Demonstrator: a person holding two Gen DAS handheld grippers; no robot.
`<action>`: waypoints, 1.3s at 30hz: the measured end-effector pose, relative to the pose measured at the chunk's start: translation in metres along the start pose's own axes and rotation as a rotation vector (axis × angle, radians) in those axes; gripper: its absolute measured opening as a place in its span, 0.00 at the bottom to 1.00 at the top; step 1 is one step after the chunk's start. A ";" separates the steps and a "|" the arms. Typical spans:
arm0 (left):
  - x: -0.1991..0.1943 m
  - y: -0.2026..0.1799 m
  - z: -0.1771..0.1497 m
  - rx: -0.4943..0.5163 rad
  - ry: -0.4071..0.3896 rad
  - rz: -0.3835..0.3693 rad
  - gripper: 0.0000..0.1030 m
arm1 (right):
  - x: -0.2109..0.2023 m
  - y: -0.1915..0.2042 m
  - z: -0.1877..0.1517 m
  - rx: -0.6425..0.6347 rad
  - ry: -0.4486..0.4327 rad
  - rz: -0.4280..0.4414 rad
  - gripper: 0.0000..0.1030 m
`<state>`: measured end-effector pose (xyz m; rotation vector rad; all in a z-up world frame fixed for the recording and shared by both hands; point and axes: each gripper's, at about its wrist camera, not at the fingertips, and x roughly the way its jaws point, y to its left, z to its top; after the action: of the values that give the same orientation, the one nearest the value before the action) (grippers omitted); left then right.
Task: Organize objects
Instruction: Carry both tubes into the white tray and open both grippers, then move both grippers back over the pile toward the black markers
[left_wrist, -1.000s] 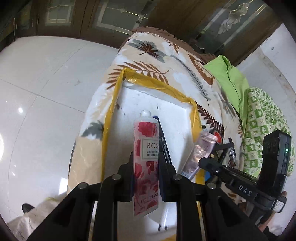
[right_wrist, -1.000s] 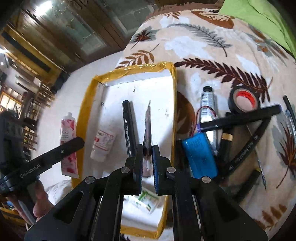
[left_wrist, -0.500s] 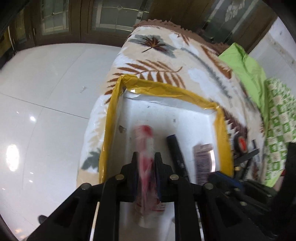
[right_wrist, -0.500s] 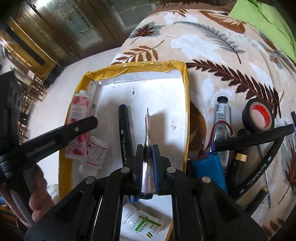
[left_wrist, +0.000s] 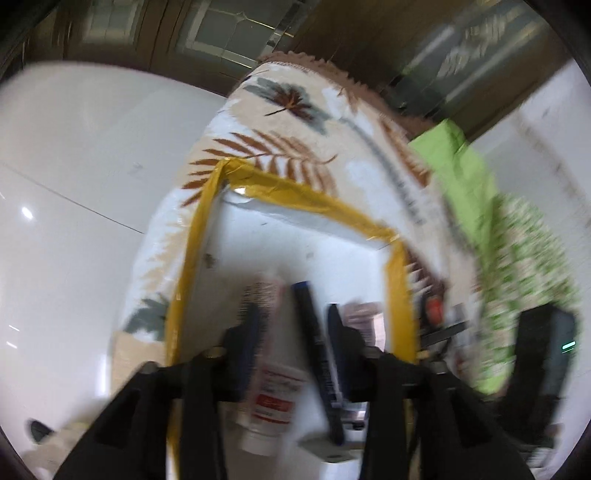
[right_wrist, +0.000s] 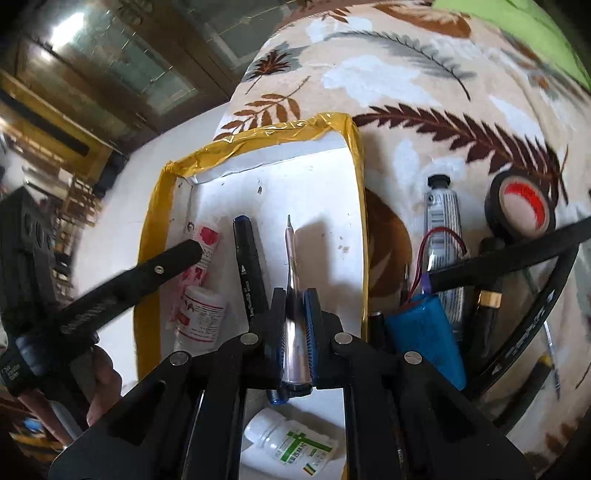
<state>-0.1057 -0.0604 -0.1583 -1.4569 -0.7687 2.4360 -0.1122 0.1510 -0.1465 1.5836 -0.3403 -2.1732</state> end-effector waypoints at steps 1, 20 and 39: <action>-0.003 0.001 0.000 -0.012 -0.012 -0.022 0.57 | -0.001 0.001 0.000 -0.006 -0.003 -0.007 0.13; -0.036 -0.054 -0.023 0.090 -0.068 -0.075 0.66 | -0.059 -0.025 -0.009 0.010 -0.074 -0.030 0.49; -0.024 -0.131 -0.121 0.234 0.126 -0.169 0.66 | -0.098 -0.143 -0.085 0.221 -0.038 -0.136 0.48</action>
<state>-0.0008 0.0796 -0.1170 -1.3805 -0.5354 2.2003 -0.0342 0.3274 -0.1536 1.7290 -0.5140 -2.3386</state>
